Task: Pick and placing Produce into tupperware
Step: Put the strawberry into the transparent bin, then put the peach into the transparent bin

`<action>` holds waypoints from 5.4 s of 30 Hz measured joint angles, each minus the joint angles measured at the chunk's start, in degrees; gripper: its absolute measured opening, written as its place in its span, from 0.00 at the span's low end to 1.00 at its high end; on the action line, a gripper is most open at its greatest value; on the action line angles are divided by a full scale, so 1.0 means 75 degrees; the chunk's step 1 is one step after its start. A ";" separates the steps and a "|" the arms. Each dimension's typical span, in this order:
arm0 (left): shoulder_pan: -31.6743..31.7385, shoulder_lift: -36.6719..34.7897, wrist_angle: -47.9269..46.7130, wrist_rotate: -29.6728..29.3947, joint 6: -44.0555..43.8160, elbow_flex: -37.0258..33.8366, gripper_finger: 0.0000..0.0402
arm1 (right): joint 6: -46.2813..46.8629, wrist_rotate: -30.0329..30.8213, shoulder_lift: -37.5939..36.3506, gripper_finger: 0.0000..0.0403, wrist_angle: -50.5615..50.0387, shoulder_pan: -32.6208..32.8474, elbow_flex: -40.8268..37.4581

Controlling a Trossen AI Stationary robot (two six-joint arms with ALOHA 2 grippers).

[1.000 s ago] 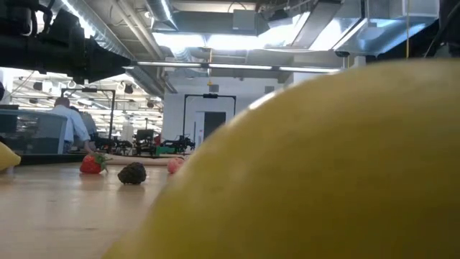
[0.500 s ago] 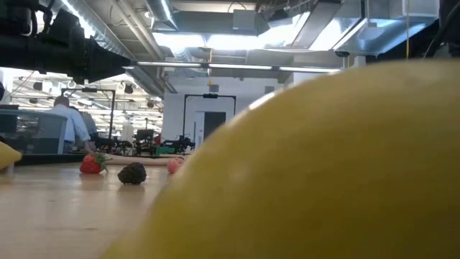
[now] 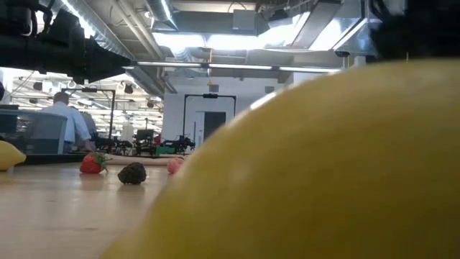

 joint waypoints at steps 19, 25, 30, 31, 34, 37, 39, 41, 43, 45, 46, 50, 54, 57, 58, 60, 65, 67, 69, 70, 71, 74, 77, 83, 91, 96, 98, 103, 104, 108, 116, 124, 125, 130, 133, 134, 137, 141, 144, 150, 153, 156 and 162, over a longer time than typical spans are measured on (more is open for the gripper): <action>0.0000 0.0000 0.0003 0.0000 0.0001 0.0000 0.72 | -0.2618 0.1521 0.0048 0.34 -0.2593 -0.3917 0.1108; 0.0000 0.0000 0.0003 0.0003 0.0000 0.0000 0.72 | -0.2836 0.1151 0.0047 0.35 -0.2025 -0.4488 0.0254; -0.0001 0.0000 0.0003 0.0003 0.0000 0.0000 0.72 | -0.2880 0.0845 0.0047 0.35 -0.1382 -0.4578 -0.0245; -0.0003 0.0000 0.0003 0.0003 0.0000 0.0000 0.72 | -0.2846 0.0845 0.0047 0.36 -0.1363 -0.4578 -0.0284; 0.0000 0.0000 0.0003 0.0003 0.0000 0.0000 0.72 | -0.2829 0.0845 0.0047 0.39 -0.1342 -0.4578 -0.0300; 0.0000 0.0000 0.0003 0.0003 0.0000 0.0000 0.72 | -0.2832 0.0845 0.0047 0.42 -0.1327 -0.4578 -0.0300; -0.0003 0.0000 0.0003 0.0003 0.0000 0.0000 0.72 | -0.2780 0.0845 0.0047 0.44 -0.1327 -0.4578 -0.0300; 0.0000 0.0000 0.0003 0.0003 0.0000 0.0000 0.72 | -0.2780 0.0845 0.0047 0.45 -0.1327 -0.4578 -0.0300; 0.0000 0.0000 0.0003 0.0003 0.0003 0.0000 0.72 | -0.2788 0.0848 0.0047 0.47 -0.1327 -0.4578 -0.0300; 0.0000 0.0000 0.0003 0.0003 0.0001 0.0000 0.72 | -0.2785 0.0848 0.0047 0.48 -0.1322 -0.4578 -0.0300; -0.0003 0.0000 0.0003 0.0003 0.0000 0.0000 0.72 | -0.2809 0.0848 0.0047 0.50 -0.1299 -0.4581 -0.0300; -0.0002 0.0000 0.0003 0.0003 0.0000 0.0000 0.72 | -0.3091 0.0736 0.0004 0.56 -0.1291 -0.4710 -0.0031; 0.0000 0.0000 0.0003 0.0003 0.0000 0.0000 0.72 | -0.3715 0.0156 -0.0012 0.63 -0.1313 -0.4948 0.0726; 0.0000 0.0000 0.0003 0.0003 0.0003 0.0000 0.72 | -0.4346 0.0125 -0.0015 0.67 -0.1304 -0.5164 0.1497; 0.0000 0.0000 0.0003 0.0003 0.0003 0.0000 0.72 | -0.4598 0.0144 -0.0015 0.68 -0.1312 -0.5266 0.1756; -0.0002 0.0000 0.0003 0.0003 0.0003 0.0000 0.72 | -0.5097 0.0176 -0.0015 0.70 -0.1321 -0.5525 0.2279; 0.0000 0.0000 0.0003 0.0003 0.0003 0.0000 0.72 | -0.5458 0.0189 0.0002 0.73 -0.1349 -0.6405 0.3448; 0.0000 0.0000 0.0003 0.0003 0.0000 0.0000 0.72 | -0.5661 0.0184 0.0080 0.73 -0.1388 -0.6748 0.3876; -0.0001 0.0000 0.0003 0.0003 0.0003 0.0000 0.72 | -0.6018 0.0081 0.0283 0.73 -0.1691 -0.7063 0.4332; -0.0002 0.0000 0.0003 0.0003 0.0003 0.0000 0.72 | -0.6163 -0.0007 0.0417 0.73 -0.1906 -0.7216 0.4561; -0.0002 0.0000 0.0003 0.0003 0.0003 0.0000 0.72 | -0.6254 -0.0062 0.0575 0.73 -0.2146 -0.7350 0.4780; 0.0000 0.0000 0.0003 0.0003 0.0014 0.0000 0.72 | -0.6609 -0.0416 0.1230 0.72 -0.2972 -0.7693 0.5452; 0.0000 0.0000 0.0003 0.0003 0.0012 0.0000 0.72 | -0.6821 -0.0472 0.2032 0.72 -0.3733 -0.7929 0.6007; 0.0000 0.0000 0.0003 0.0000 0.0015 0.0000 0.72 | -0.7351 -0.0476 0.3390 0.73 -0.3949 -0.8230 0.6251; 0.0000 0.0000 0.0003 0.0003 0.0012 0.0000 0.72 | -0.8388 -0.0420 0.4391 0.73 -0.3533 -0.8223 0.6251; 0.0000 0.0000 0.0003 0.0002 0.0012 0.0000 0.72 | -0.7738 0.0117 0.4693 0.73 -0.3604 -0.8215 0.6236; -0.0001 0.0000 0.0003 0.0003 0.0015 0.0000 0.72 | -0.7481 0.0433 0.4697 0.73 -0.3554 -0.8215 0.6142; 0.0000 0.0000 0.0003 0.0003 0.0012 0.0000 0.72 | -0.7345 0.0461 0.4705 0.73 -0.3167 -0.8215 0.5537; 0.0000 0.0000 0.0003 0.0003 0.0009 0.0000 0.72 | -0.7314 0.0461 0.4701 0.73 -0.3044 -0.8215 0.5363; 0.0000 0.0000 0.0003 0.0000 0.0009 0.0000 0.72 | -0.7194 0.0458 0.4709 0.73 -0.2653 -0.8212 0.4649; 0.0000 0.0000 0.0003 0.0001 0.0006 0.0000 0.72 | -0.7001 0.0458 0.4701 0.73 -0.1456 -0.8221 0.3574; -0.0001 0.0000 0.0002 0.0000 0.0006 0.0000 0.72 | -0.6952 0.0447 0.4681 0.72 -0.1059 -0.8223 0.2998; -0.0003 0.0000 0.0003 0.0000 0.0006 0.0000 0.72 | -0.6949 0.0443 0.4671 0.72 -0.1000 -0.8223 0.2956; -0.0001 0.0000 0.0003 0.0000 0.0006 0.0000 0.72 | -0.6950 0.0411 0.4660 0.64 -0.0919 -0.8221 0.2894; -0.0002 0.0000 0.0003 0.0000 0.0006 0.0000 0.72 | -0.6973 0.0375 0.4672 0.56 -0.0901 -0.8221 0.2923; 0.0000 0.0000 0.0003 0.0000 0.0006 0.0000 0.72 | -0.6970 0.0363 0.4674 0.53 -0.0889 -0.8218 0.2923; 0.0000 0.0000 0.0002 0.0000 0.0006 0.0000 0.72 | -0.6970 0.0348 0.4680 0.44 -0.0869 -0.8212 0.2923; -0.0001 0.0000 0.0003 0.0000 0.0006 0.0000 0.72 | -0.6982 0.0327 0.4686 0.32 -0.0864 -0.8212 0.2923; 0.0000 0.0000 0.0003 0.0000 0.0006 0.0000 0.72 | -0.7097 0.0340 0.4686 0.24 -0.0861 -0.8209 0.2921; 0.0000 0.0000 0.0003 0.0000 0.0006 0.0000 0.72 | -0.7287 0.0650 0.4522 0.15 -0.0898 -0.8235 0.2876; -0.0001 0.0000 0.0003 0.0000 0.0009 0.0000 0.72 | -0.7233 0.0617 0.4360 0.15 -0.0890 -0.8252 0.2889; 0.0000 0.0000 0.0003 0.0000 0.0009 0.0000 0.72 | -0.7236 0.0560 0.4204 0.15 -0.0998 -0.8238 0.2884; -0.0001 0.0000 0.0003 0.0000 0.0012 0.0000 0.72 | -0.7055 -0.0193 0.3159 0.15 -0.1272 -0.8194 0.2894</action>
